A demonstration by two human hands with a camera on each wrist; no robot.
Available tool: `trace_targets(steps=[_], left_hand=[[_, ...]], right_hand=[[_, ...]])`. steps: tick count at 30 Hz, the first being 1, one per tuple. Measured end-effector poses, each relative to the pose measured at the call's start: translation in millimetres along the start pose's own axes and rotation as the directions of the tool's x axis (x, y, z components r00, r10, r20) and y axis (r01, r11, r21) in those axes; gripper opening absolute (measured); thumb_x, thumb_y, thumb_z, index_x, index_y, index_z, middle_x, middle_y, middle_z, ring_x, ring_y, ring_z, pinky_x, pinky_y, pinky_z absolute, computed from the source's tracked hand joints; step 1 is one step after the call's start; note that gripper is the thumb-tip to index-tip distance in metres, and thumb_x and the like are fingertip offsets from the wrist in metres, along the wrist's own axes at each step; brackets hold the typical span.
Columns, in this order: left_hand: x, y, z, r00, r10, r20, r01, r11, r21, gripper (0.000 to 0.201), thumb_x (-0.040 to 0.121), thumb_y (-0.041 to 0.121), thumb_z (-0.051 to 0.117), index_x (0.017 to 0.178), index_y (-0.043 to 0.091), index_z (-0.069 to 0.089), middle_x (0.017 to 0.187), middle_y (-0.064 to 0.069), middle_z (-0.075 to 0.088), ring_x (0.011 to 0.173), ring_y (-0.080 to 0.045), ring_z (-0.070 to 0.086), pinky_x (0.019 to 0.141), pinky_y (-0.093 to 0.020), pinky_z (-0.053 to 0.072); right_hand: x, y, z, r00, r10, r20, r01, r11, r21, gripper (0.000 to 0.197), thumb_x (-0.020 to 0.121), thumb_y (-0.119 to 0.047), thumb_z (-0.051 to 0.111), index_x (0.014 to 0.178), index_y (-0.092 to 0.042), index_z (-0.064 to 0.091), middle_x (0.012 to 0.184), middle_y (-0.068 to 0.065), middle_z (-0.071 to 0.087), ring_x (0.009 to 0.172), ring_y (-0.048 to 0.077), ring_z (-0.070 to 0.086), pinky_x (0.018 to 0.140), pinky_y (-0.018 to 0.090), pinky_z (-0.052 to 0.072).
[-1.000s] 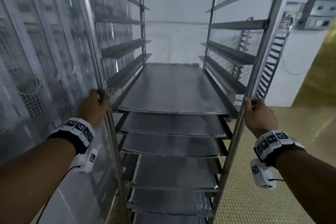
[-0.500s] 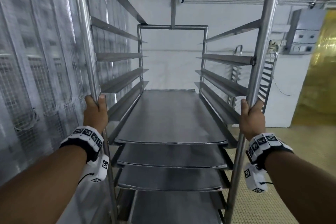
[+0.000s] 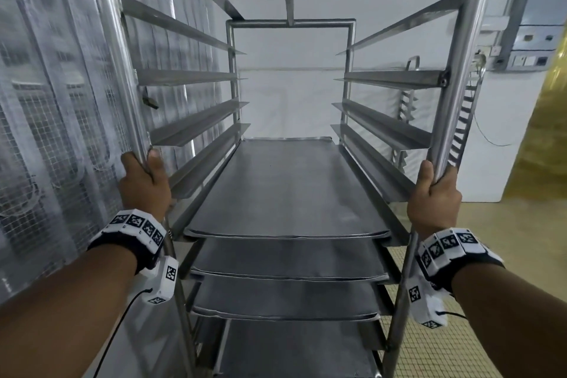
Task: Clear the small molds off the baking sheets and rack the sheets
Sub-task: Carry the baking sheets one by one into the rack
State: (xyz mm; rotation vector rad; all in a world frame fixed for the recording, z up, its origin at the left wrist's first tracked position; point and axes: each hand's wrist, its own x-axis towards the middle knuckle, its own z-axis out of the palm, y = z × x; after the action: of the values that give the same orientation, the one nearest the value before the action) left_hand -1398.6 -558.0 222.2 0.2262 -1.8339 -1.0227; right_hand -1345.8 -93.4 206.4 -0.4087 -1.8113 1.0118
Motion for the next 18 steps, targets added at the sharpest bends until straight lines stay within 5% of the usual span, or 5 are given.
trace_targets(steps=[9,14,18], left_hand=[[5,0,29,0.999,0.037,-0.009,-0.037,0.998,-0.049,0.054,0.105,0.051,0.033,0.118,-0.001,0.042,0.076,-0.014,0.055,0.063,-0.029,0.05,0.057,-0.038,0.037],[21,-13,57,0.999,0.034,-0.005,-0.035,0.998,-0.048,0.053,0.103,0.058,0.031,0.116,0.007,0.04,0.074,-0.012,0.056,0.063,-0.035,0.056,0.058,-0.044,0.048],[37,-22,85,0.999,0.043,0.007,-0.042,0.996,-0.073,0.051,0.105,0.05,0.035,0.117,0.0,0.041,0.074,-0.014,0.054,0.062,-0.031,0.051,0.058,-0.038,0.039]], right_hand=[[20,8,19,1.0,0.002,0.004,-0.002,1.0,0.015,0.052,0.103,-0.055,0.033,0.108,-0.004,0.043,0.087,0.026,0.061,0.079,0.044,0.06,0.067,0.044,0.044],[34,12,46,1.0,0.008,-0.004,-0.008,1.0,0.024,0.052,0.103,-0.054,0.035,0.108,-0.003,0.044,0.084,0.023,0.059,0.08,0.046,0.059,0.071,0.049,0.048],[47,17,74,1.0,0.007,-0.024,-0.005,0.999,0.045,0.051,0.104,-0.051,0.037,0.107,-0.001,0.045,0.08,0.019,0.057,0.073,0.04,0.056,0.066,0.043,0.043]])
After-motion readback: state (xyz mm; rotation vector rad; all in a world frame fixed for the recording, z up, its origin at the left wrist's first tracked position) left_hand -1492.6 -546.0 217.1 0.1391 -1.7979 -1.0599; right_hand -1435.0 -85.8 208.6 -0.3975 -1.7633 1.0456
